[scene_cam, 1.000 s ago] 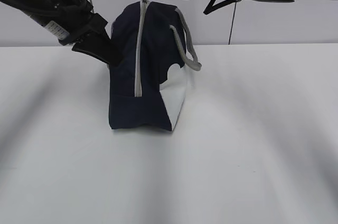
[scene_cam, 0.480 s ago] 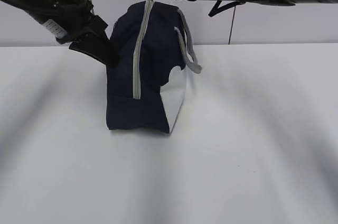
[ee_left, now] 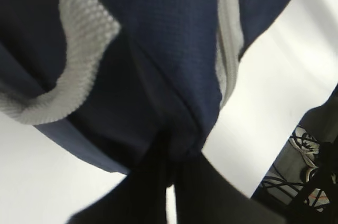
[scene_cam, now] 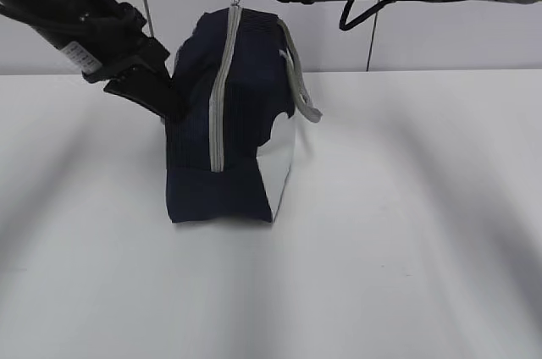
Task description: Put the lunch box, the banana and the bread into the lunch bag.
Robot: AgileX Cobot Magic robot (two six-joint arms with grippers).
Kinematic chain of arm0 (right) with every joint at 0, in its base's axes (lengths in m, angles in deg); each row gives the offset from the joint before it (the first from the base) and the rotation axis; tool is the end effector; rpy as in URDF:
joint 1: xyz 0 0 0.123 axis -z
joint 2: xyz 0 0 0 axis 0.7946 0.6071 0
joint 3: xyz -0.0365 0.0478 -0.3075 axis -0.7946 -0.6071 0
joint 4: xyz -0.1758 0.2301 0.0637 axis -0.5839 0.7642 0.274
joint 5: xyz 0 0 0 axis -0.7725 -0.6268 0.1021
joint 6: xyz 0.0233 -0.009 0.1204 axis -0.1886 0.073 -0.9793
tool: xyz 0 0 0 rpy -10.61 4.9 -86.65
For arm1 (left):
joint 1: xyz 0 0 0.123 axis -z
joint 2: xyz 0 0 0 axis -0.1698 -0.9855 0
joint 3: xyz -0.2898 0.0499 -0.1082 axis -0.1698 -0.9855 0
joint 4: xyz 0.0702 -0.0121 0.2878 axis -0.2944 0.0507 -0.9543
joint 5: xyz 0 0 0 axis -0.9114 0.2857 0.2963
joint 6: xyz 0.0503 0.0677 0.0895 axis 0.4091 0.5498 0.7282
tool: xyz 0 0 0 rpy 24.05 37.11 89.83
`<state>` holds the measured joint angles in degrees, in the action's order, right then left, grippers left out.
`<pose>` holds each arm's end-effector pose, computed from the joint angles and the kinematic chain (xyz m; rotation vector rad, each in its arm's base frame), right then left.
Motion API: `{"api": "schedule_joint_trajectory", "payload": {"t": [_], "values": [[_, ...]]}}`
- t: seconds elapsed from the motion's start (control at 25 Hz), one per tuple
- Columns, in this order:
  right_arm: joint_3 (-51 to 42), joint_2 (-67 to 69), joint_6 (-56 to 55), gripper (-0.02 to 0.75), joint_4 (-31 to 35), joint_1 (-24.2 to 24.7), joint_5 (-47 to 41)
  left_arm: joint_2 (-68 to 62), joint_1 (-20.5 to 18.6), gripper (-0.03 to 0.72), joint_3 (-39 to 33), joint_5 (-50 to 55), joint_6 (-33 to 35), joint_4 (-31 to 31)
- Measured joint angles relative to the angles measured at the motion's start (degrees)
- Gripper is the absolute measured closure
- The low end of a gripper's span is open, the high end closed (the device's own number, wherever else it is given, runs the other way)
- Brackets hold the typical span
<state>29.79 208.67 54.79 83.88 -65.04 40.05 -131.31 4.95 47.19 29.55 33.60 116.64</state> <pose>0.5445 0.2076 0.2834 -0.7269 1.6877 0.8570 0.4031 -0.1716 0.2721 0.9619 2.5865 -0.7424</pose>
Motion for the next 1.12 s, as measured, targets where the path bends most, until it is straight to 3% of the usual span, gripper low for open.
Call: {"api": "schedule_joint_trajectory", "payload": {"t": [0.2,0.52,1.12], "values": [[5.0,3.8,-3.5,0.754,-2.4,0.2,-3.1,0.6,0.1,0.687,-3.0,-0.2,0.0,0.0],[12.6,8.2,-9.4,0.754,-6.9,0.3,-5.7,1.5,2.5,0.687,-3.1,-0.2,-0.2,-2.7],[28.7,19.8,-19.5,0.754,-10.5,1.0,-6.7,1.5,2.7,0.687,-3.1,-0.1,-0.4,-3.4]]}}
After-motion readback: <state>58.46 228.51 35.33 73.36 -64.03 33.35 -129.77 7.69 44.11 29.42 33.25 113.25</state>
